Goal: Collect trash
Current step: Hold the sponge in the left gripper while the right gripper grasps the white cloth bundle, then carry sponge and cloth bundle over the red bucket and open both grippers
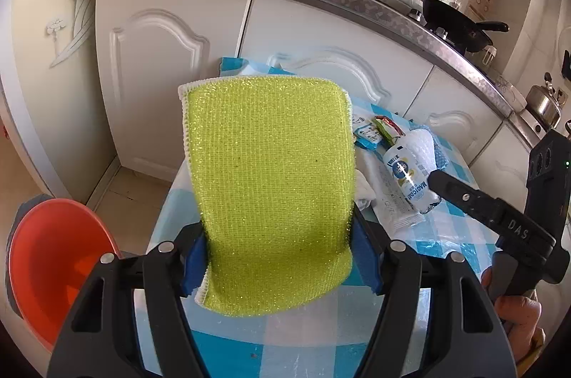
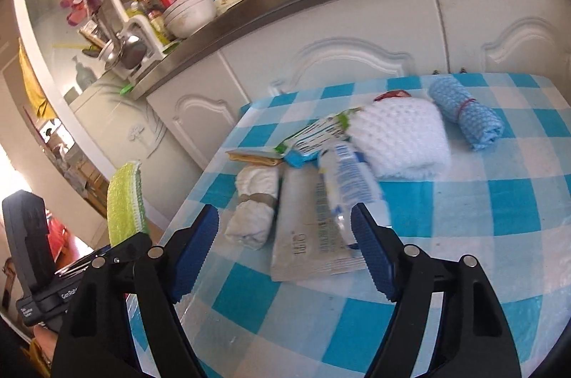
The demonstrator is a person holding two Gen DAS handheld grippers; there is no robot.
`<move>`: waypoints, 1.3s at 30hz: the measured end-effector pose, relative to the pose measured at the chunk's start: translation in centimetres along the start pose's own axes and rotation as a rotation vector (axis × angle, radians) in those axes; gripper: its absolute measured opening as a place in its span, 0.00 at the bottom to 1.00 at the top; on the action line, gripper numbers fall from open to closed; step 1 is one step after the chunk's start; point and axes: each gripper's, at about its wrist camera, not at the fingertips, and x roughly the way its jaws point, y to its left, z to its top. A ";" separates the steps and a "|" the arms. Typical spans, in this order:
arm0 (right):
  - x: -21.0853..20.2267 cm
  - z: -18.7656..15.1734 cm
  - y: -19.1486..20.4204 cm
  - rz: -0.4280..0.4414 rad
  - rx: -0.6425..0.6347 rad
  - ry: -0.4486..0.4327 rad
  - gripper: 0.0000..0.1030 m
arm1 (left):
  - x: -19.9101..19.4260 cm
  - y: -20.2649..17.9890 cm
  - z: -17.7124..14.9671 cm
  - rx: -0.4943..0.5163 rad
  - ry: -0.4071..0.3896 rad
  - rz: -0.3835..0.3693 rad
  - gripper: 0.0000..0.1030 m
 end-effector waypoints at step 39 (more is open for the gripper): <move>1.0 -4.8 5.8 -0.136 -0.170 0.116 0.28 | -3.1 4.1 -3.6 -0.046 0.041 0.012 0.66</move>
